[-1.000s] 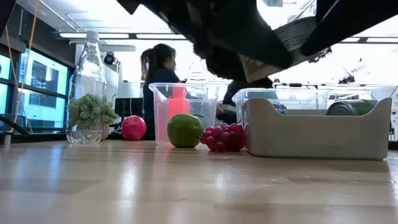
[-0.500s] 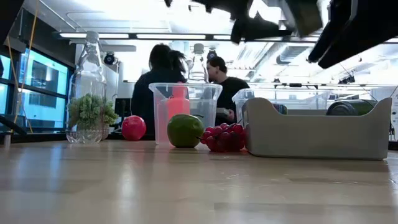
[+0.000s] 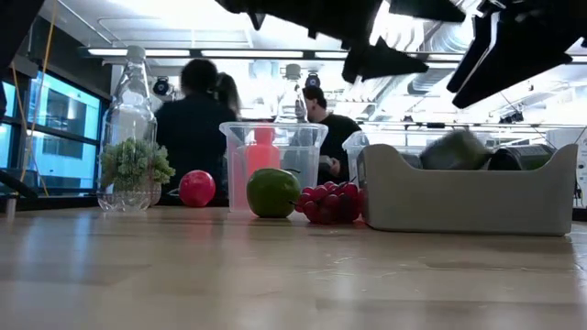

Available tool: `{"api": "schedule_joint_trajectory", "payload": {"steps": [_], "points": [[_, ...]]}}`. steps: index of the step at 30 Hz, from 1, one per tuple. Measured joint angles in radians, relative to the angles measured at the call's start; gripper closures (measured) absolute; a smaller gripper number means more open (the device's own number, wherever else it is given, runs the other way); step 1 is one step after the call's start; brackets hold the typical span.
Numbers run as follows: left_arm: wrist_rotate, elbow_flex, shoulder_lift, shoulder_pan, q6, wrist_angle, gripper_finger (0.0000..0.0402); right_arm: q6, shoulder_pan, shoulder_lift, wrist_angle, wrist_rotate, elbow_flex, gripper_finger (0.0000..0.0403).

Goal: Pick & Place Food Item
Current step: Put the grapes into the right transparent bin

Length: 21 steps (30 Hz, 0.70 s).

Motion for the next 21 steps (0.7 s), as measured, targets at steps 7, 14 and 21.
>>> {"api": "schedule_joint_trajectory", "payload": {"steps": [7,14,21], "points": [[0.039,0.000,-0.046,-0.060,0.003,-0.060,0.0005,0.062,0.042,-0.001,0.002,0.046,0.000,0.0094],[-0.159,-0.001,-0.158,-0.151,0.047,-0.373,0.0005,0.131,0.140,-0.002,0.030,0.047,0.000,0.0094],[-0.039,-0.001,-0.213,-0.228,-0.015,-0.601,0.0005,0.127,0.219,-0.002,0.202,0.048,0.000,0.0094]]}}
